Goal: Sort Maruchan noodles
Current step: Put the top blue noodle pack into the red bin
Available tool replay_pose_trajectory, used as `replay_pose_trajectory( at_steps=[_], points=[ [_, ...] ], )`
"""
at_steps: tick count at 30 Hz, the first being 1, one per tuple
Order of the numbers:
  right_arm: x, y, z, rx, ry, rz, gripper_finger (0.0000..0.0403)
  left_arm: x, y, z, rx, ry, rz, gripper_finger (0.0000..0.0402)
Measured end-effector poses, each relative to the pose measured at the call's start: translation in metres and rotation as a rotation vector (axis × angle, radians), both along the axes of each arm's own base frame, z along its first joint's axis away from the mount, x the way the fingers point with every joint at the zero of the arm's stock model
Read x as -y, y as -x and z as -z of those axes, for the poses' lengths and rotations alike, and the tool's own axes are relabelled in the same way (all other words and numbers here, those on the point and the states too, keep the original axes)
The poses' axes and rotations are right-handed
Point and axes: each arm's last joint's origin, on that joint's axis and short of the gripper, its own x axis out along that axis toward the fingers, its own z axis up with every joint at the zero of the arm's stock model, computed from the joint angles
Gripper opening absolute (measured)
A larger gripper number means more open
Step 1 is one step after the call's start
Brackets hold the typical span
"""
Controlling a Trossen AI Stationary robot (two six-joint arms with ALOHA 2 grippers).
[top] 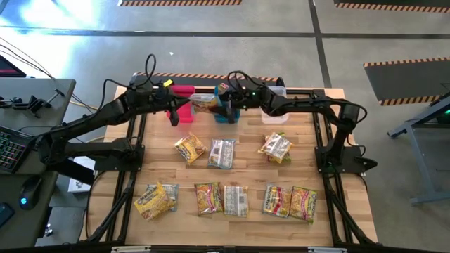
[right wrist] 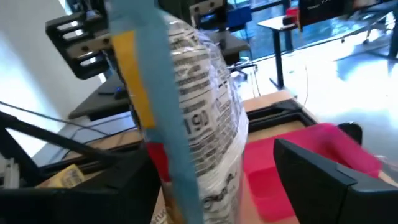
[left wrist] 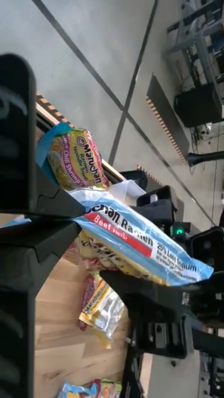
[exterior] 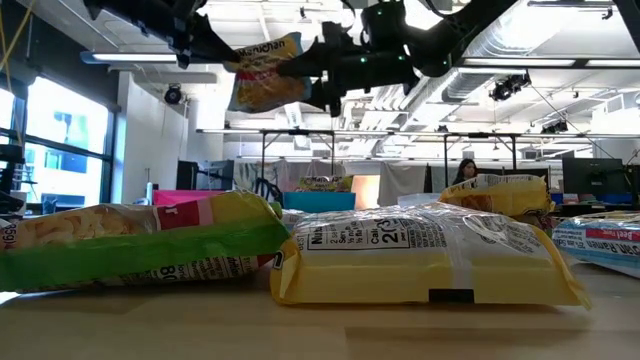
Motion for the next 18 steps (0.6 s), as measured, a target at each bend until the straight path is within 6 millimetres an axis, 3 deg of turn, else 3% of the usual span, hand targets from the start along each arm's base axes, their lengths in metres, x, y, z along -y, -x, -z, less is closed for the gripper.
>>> replay_pose_trajectory(
  at_steps=[11,18],
  points=[
    [-0.010,-0.005,-0.002,0.035,0.053,-0.090,0.0212,0.000,0.000,0.000,0.023,0.038,-0.016,0.0005],
    [-0.008,-0.003,-0.002,0.038,0.048,-0.145,0.0159,0.002,0.003,-0.006,-0.021,0.073,-0.009,0.0061]
  ],
)
